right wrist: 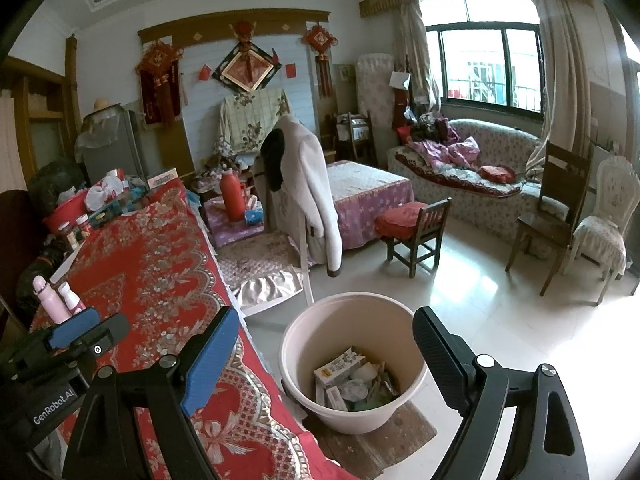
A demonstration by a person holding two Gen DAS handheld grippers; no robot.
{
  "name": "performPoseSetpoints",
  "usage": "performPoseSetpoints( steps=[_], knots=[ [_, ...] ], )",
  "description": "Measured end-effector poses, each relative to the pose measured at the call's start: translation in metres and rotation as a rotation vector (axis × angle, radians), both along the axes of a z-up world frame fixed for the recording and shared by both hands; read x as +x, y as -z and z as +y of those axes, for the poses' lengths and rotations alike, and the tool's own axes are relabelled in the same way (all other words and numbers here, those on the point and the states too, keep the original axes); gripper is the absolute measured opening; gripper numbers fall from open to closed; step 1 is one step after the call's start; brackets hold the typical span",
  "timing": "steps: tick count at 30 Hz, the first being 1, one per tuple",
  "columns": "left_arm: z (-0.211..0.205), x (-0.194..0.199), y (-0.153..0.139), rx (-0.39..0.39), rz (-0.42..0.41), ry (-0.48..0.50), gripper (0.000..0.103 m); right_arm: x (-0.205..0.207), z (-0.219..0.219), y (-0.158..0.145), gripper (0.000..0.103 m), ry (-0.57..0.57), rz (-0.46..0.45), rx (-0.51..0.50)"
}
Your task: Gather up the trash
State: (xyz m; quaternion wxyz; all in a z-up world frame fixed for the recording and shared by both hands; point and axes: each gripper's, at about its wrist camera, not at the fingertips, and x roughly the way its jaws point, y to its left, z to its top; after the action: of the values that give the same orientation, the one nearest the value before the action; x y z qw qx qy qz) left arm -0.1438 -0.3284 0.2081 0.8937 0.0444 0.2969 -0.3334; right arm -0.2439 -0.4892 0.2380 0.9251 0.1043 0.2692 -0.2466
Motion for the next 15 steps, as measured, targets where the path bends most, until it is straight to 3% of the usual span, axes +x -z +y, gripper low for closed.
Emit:
performPoseSetpoints(
  steps=[15],
  knots=[
    [-0.002, 0.000, 0.005, 0.002, 0.007, 0.006, 0.051, 0.002, -0.003, 0.013, 0.087, 0.002, 0.016, 0.003]
  ],
)
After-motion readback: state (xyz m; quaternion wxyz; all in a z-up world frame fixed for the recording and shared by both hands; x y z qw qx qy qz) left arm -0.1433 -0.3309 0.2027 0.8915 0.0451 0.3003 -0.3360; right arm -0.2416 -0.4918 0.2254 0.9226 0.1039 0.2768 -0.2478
